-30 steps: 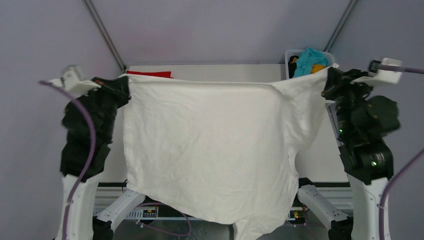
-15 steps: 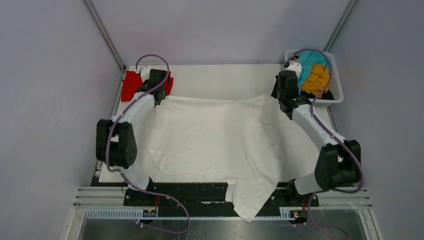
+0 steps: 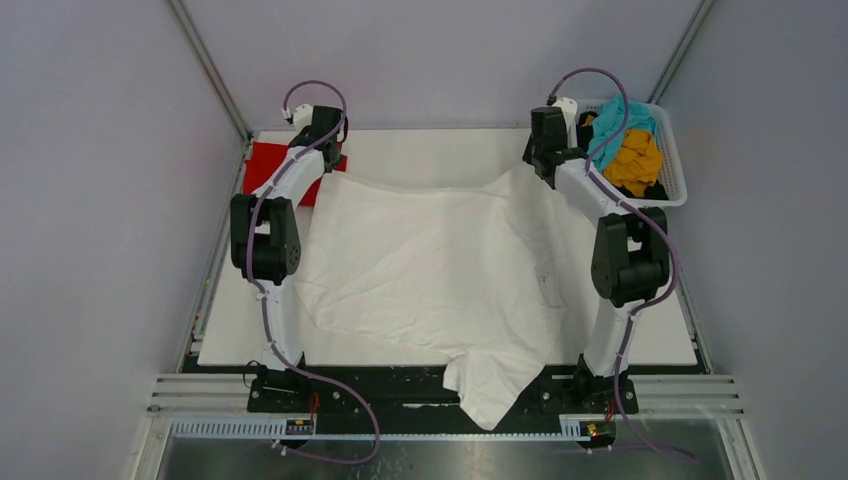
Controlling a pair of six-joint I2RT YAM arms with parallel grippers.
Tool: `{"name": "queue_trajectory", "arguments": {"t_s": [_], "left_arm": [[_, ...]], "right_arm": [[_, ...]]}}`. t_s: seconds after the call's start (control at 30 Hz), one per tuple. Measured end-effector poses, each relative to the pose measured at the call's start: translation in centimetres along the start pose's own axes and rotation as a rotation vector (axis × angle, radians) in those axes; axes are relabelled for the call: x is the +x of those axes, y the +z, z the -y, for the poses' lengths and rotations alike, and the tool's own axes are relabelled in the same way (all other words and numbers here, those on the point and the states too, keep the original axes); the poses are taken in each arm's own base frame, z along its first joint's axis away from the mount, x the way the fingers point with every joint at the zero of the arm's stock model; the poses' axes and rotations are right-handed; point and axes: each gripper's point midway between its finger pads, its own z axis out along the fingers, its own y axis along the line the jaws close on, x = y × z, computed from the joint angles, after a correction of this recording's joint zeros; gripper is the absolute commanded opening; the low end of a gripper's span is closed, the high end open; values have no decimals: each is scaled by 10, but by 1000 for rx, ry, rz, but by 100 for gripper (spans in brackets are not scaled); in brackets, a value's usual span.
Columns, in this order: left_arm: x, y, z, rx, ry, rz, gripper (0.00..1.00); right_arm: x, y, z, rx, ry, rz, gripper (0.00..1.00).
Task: Fold and stack the t-shirts
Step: Flatten out the tshirt
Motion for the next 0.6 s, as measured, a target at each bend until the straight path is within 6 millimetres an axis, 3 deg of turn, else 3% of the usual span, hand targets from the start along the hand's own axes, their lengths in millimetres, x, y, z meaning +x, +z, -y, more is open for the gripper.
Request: {"name": "queue_trajectory", "arguments": {"t_s": [0.03, 0.07, 0.13, 0.2, 0.37, 0.47, 0.6], "left_arm": [[-4, 6, 3, -4, -8, 2, 51], [-6, 11, 5, -8, -15, 1, 64], [-10, 20, 8, -17, -30, -9, 87], [-8, 22, 8, -18, -26, -26, 98], [-3, 4, 2, 9, -40, -64, 99], [3, -26, -5, 57, -42, -92, 99], [9, -73, -3, 150, -40, -95, 99]], "right_arm": [[-5, 7, -3, 9, 8, -6, 32], [-9, 15, -7, 14, 15, -16, 56], [-12, 27, -13, 20, 34, -48, 80], [-12, 36, -13, 24, 47, -77, 98], [4, 33, -8, -3, 74, -165, 99], [22, 22, -10, -50, 106, -224, 99], [59, -1, -21, -147, 186, -337, 100]]}}
